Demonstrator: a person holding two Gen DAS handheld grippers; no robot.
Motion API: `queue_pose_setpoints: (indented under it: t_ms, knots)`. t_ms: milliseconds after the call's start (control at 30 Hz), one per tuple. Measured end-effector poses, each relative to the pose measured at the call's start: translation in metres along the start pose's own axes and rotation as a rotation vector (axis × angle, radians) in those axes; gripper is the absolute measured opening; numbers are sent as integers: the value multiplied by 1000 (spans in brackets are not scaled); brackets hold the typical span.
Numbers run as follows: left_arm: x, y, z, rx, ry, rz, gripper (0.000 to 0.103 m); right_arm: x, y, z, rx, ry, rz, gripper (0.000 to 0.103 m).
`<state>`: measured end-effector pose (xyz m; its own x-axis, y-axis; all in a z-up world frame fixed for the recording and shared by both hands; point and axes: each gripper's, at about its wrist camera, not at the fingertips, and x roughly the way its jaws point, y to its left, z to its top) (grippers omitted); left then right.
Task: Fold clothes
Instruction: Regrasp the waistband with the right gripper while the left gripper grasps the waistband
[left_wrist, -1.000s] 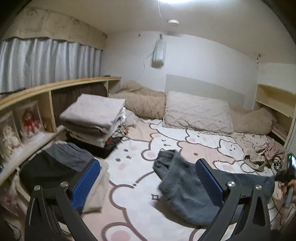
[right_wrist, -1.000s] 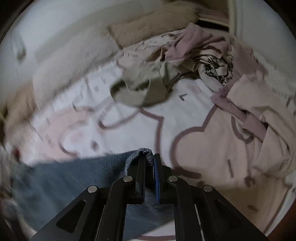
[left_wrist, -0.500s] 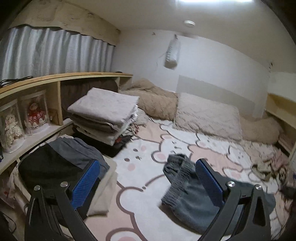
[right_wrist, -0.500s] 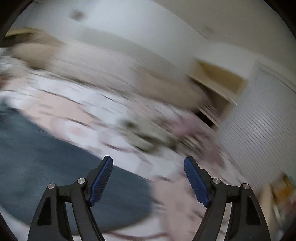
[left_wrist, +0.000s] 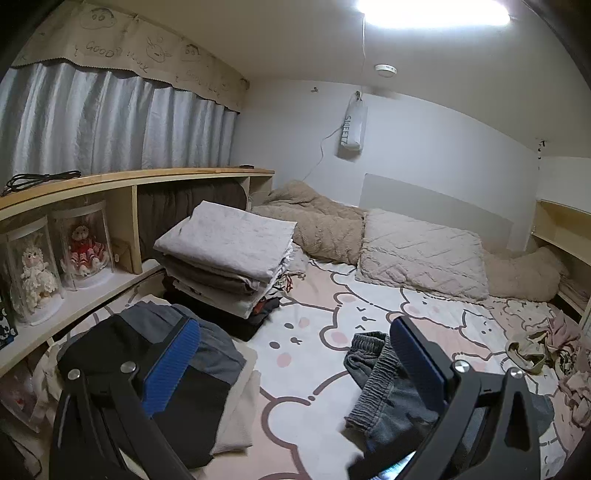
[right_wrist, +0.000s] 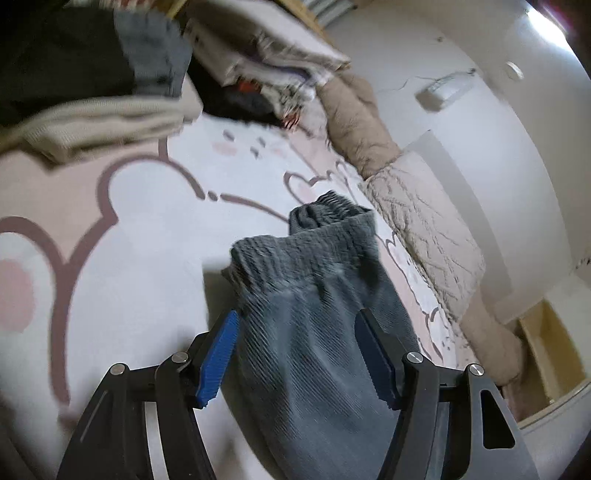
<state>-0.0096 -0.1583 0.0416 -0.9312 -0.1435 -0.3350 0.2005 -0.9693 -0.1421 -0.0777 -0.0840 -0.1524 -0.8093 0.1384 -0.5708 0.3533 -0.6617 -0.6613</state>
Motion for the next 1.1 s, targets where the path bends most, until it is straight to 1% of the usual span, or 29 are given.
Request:
queue_pose_setpoints:
  t_ms: [33, 67, 100, 133, 167, 200, 233, 267, 333, 400, 433, 567, 633, 700, 767, 900, 967, 1067, 1100]
  knots:
    - [0, 3, 0, -3, 1, -1, 103, 9, 5, 4, -15, 20, -5, 65]
    - [0, 8, 0, -12, 1, -3, 103, 16, 11, 5, -26, 34, -8, 62]
    - [1, 11, 0, -23, 1, -6, 103, 26, 16, 7, -38, 56, -10, 45]
    - [2, 15, 0, -34, 3, -6, 103, 35, 20, 9, -49, 78, -10, 32]
    - [4, 19, 0, -45, 6, -6, 103, 47, 20, 9, -42, 104, 13, 28]
    - [5, 22, 0, -57, 8, -6, 103, 58, 18, 8, -26, 122, 34, 19]
    - [5, 24, 0, -59, 7, -6, 103, 63, 12, 5, 5, 132, 65, 15]
    - [7, 26, 0, -47, 3, -2, 103, 62, -1, 2, 66, 127, 107, 13]
    - [12, 29, -1, -13, -6, 2, 103, 46, -42, -6, 232, 96, 201, 12]
    - [17, 29, -3, 27, -16, -1, 103, 22, -84, -16, 371, 51, 240, 12]
    - [22, 26, -6, 55, -19, -15, 103, 9, -106, -22, 444, 30, 261, 12]
    - [38, 2, -19, 148, -19, -80, 103, -45, -220, -77, 856, -41, 381, 11]
    - [44, -13, -26, 192, -24, -118, 103, -71, -262, -106, 976, -73, 367, 11]
    - [48, -34, -37, 242, -35, -195, 103, -91, -293, -127, 1043, -103, 328, 11]
    - [53, -59, -49, 310, -24, -302, 103, -109, -319, -145, 1093, -127, 295, 11]
    - [49, -116, -85, 517, -36, -488, 103, -137, -345, -168, 1132, -154, 255, 11]
    - [41, -143, -110, 648, -61, -573, 103, -138, -352, -173, 1148, -163, 282, 11]
    - [30, -174, -147, 873, -142, -663, 103, -135, -356, -181, 1183, -165, 340, 11]
    - [29, -182, -158, 930, -145, -688, 103, -133, -357, -183, 1192, -165, 359, 11]
